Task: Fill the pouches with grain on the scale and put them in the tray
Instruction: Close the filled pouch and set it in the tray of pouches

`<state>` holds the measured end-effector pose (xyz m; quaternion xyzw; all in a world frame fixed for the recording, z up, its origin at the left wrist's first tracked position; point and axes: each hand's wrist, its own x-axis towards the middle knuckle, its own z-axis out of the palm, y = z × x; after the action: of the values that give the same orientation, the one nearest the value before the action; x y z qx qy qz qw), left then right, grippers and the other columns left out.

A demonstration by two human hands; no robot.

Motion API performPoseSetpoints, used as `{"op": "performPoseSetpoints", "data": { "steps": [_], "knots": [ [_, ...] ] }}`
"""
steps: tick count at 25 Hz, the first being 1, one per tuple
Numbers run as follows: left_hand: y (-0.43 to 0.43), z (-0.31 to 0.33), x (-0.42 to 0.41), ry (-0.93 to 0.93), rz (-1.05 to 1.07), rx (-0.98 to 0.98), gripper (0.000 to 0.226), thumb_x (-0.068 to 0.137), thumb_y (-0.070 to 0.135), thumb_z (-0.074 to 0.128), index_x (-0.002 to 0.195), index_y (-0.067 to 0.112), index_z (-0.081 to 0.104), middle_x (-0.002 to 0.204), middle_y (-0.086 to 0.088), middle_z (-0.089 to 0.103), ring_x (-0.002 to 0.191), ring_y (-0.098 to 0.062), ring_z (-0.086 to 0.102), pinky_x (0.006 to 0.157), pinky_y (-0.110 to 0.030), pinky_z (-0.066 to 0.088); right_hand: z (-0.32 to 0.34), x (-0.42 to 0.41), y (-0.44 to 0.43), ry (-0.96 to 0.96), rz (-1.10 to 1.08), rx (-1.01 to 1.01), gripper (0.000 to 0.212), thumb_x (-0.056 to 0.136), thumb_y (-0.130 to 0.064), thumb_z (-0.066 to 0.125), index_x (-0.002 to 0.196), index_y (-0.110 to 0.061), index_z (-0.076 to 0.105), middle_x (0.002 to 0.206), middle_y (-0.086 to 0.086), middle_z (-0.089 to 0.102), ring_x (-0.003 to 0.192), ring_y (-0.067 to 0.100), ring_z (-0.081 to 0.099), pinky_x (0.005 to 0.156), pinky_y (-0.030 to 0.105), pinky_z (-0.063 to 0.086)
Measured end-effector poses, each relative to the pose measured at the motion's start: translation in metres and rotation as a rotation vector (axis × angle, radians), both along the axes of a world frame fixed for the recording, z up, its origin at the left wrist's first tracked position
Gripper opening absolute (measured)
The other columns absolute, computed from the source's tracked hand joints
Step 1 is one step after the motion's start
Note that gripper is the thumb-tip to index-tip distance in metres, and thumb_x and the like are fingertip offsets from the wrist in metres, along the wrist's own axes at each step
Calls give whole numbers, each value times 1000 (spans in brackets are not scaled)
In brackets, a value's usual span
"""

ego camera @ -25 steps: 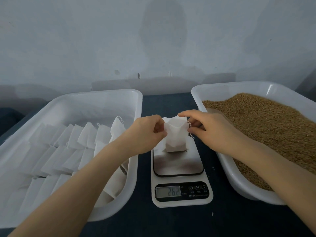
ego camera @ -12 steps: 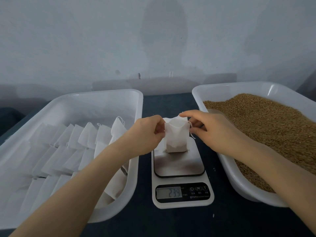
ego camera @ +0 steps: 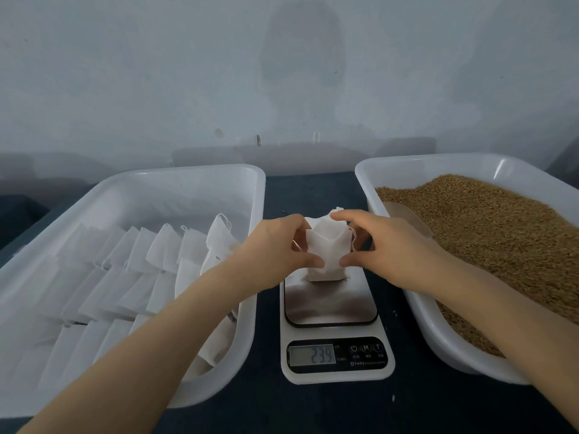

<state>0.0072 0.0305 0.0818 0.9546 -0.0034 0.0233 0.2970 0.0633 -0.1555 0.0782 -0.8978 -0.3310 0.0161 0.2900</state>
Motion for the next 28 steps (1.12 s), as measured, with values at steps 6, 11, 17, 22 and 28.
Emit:
{"op": "performPoseSetpoints", "data": {
  "steps": [6, 11, 17, 22, 28],
  "knots": [
    [-3, 1, 1, -58, 42, 82, 35, 83, 35, 71, 66, 26, 42, 64, 10, 48, 58, -6, 43, 49, -14, 32, 2, -2, 1, -25, -60, 38, 12, 85, -26, 69, 89, -14, 68, 62, -11, 51, 57, -11, 48, 56, 6, 36],
    [1, 1, 5, -8, 60, 15, 11, 85, 28, 70, 82, 24, 60, 73, 7, 60, 61, -3, 50, 52, -10, 34, 3, -4, 2, -19, -122, 7, 16, 85, -29, 69, 74, -19, 63, 57, -8, 48, 53, -14, 46, 56, 4, 35],
    [1, -3, 7, -12, 21, 117, 28, 90, 26, 63, 79, 1, 66, 59, -6, 50, 54, -14, 39, 50, -15, 33, 4, -4, 1, 15, -100, 51, 13, 90, -29, 62, 89, -20, 73, 46, -10, 49, 50, -10, 47, 54, 6, 36],
    [-4, -2, -1, -35, -41, 61, 15, 86, 40, 65, 95, 29, 69, 79, 12, 64, 70, -5, 54, 64, -18, 43, 4, -6, 1, 41, -30, 71, 15, 90, -29, 62, 96, -24, 74, 47, -27, 52, 49, -10, 50, 53, 6, 37],
    [-3, -6, 4, -43, -27, 102, 51, 93, 35, 57, 45, 26, 41, 41, 9, 40, 44, -10, 37, 41, -10, 28, 1, -4, 0, 18, 2, 74, 6, 84, -33, 67, 89, -33, 69, 64, -16, 62, 63, -5, 55, 59, 5, 39]
  ]
}}
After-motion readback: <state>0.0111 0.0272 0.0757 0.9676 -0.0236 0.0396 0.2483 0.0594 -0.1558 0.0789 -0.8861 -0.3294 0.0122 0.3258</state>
